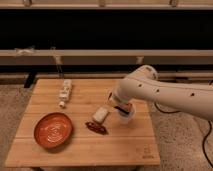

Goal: Place the eraser in the ceramic cup

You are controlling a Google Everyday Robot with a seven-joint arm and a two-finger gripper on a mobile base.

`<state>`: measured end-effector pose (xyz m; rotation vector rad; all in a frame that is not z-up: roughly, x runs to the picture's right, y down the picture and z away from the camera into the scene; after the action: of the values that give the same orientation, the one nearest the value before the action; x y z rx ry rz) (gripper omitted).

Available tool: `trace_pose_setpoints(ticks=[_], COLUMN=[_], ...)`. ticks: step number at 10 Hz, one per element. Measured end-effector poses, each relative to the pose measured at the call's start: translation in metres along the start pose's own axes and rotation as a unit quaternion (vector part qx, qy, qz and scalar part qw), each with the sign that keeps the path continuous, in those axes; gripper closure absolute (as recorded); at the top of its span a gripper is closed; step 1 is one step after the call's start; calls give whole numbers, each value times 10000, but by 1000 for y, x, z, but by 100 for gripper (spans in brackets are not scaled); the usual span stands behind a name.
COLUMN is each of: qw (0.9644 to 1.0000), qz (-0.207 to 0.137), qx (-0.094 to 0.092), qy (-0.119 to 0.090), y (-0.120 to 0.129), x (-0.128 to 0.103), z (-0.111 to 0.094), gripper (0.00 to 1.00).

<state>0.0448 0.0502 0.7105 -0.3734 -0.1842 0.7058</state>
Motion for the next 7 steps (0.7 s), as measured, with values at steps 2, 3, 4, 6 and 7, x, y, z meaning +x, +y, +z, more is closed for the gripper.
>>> trace_pose_setpoints(ticks=[2,3,4,6,7], qw=[9999,9999,9997,9995,9992], qz=[103,140,195,261,310], qx=[-8,-3,-12,-25,-24], qy=[-57,-86,-131,-200,-235], y=[-6,-9,-12,-13,-13], x=[8,13,15,17,17], z=[9,13,16,22,25], gripper=[100,100,96,79,67])
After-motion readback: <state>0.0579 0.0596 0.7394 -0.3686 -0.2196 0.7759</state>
